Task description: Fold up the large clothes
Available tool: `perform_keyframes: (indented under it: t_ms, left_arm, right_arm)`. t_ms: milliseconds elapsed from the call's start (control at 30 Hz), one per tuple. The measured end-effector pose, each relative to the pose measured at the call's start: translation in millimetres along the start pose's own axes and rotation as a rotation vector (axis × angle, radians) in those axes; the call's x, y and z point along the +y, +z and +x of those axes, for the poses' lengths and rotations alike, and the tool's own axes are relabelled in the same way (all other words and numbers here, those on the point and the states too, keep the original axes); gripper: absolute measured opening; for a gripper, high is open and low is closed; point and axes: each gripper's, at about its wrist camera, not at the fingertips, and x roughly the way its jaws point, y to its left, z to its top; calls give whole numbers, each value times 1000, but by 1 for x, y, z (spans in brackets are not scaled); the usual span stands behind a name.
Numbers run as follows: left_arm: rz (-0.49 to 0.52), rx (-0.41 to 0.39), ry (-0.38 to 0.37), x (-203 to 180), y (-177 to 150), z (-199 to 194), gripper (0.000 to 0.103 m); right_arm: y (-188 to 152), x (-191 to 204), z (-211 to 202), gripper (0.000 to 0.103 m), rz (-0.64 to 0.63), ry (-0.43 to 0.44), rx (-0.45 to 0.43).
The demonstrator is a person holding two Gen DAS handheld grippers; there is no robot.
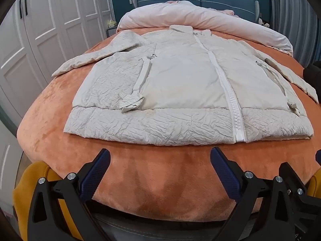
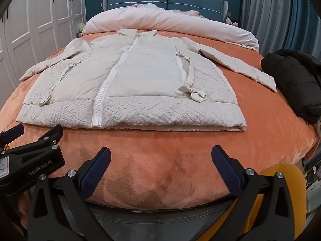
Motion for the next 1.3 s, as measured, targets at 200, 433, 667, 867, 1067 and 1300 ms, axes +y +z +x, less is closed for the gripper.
perform_keyframes:
  t_ms: [200, 433, 667, 867, 1067, 1300]
  left_arm:
    - [5, -1, 14, -12, 3, 0, 97]
    - [16, -13, 5, -12, -3, -5, 97]
    - [22, -12, 3, -9, -5, -6, 97]
    - [23, -15, 1, -8, -5, -7, 97]
    - [27, -21, 3, -8, -6, -9, 97]
    - [26, -25, 6, -8, -7, -11, 97]
  right_arm:
    - [-3, -3, 1, 98, -4, -8, -11]
    - [-1, 2, -7, 98, 3, -1, -12]
    - [-3, 1, -8, 98, -2, -1, -19]
    - [-4, 1, -6, 98, -2, 5, -20]
    - [-4, 1, -7, 98, -2, 6, -21]
    - [-4, 1, -8, 98, -2, 7, -24]
